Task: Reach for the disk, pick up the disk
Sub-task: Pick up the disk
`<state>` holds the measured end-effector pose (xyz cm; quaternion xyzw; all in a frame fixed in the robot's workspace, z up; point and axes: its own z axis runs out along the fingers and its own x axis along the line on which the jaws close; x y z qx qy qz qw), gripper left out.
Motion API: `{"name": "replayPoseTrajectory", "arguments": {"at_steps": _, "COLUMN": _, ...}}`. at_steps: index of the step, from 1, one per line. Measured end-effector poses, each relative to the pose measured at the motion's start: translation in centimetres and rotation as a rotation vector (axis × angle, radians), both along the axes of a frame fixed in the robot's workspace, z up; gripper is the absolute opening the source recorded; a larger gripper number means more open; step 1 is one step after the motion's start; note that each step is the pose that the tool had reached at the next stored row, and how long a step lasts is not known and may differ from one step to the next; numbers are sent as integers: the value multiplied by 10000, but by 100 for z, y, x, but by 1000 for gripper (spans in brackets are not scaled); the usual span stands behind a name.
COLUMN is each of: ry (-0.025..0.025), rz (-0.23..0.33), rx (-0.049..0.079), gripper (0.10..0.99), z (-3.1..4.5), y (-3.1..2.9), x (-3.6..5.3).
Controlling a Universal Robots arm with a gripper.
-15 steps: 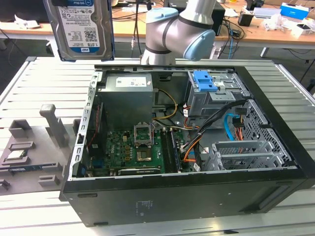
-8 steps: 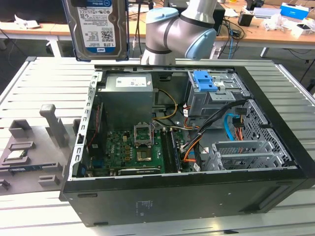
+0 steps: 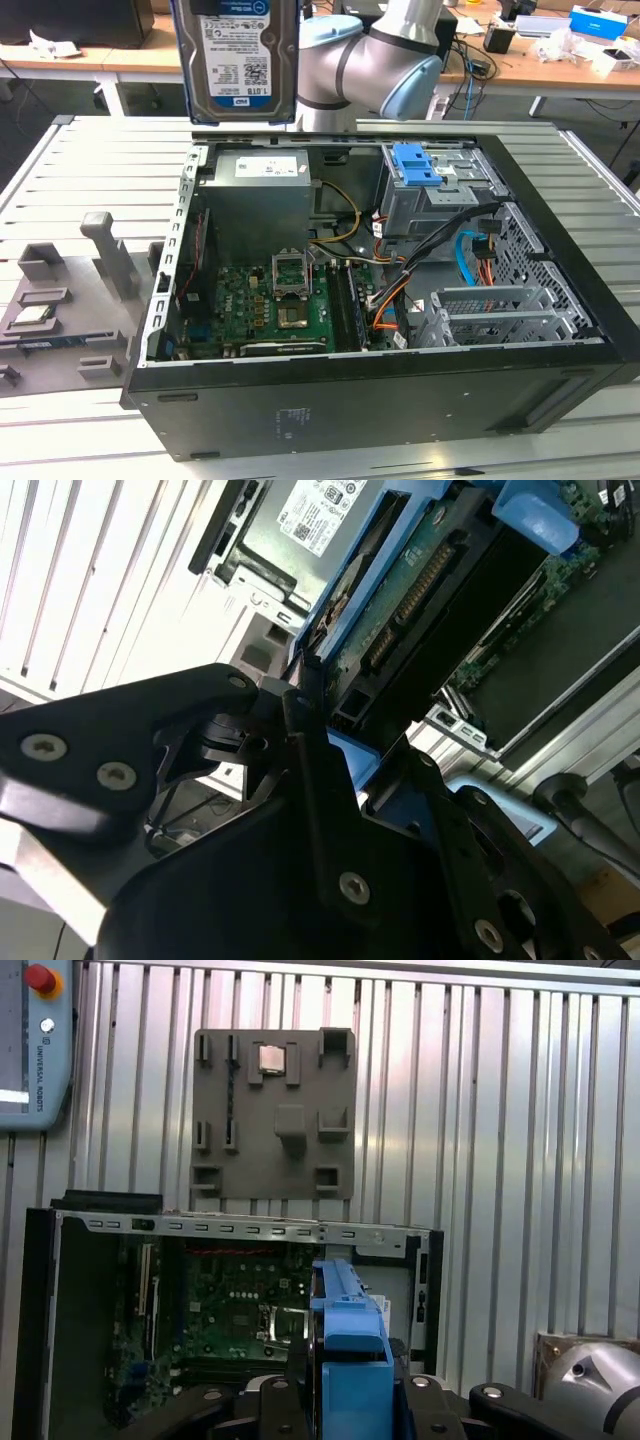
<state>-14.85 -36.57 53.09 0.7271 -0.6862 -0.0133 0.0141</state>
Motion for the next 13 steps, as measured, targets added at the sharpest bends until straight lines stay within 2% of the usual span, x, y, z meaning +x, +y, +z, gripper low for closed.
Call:
{"name": "replayPoseTrajectory", "arguments": {"at_steps": 3, "ry": 0, "rz": 0, "rx": 1, "gripper": 369, "z": 0, "y": 1, "x": 195}}
{"name": "replayPoseTrajectory", "arguments": {"at_steps": 4, "ry": 0, "rz": 1, "rx": 1, "gripper": 369, "z": 0, "y": 1, "x": 230}}
{"name": "replayPoseTrajectory", "arguments": {"at_steps": 8, "ry": 1, "rz": 0, "rx": 0, "gripper": 369, "z": 0, "y": 1, "x": 322}}
{"name": "replayPoseTrajectory", "arguments": {"at_steps": 13, "ry": 0, "rz": 1, "rx": 1, "gripper": 369, "z": 0, "y": -23, "x": 376}}
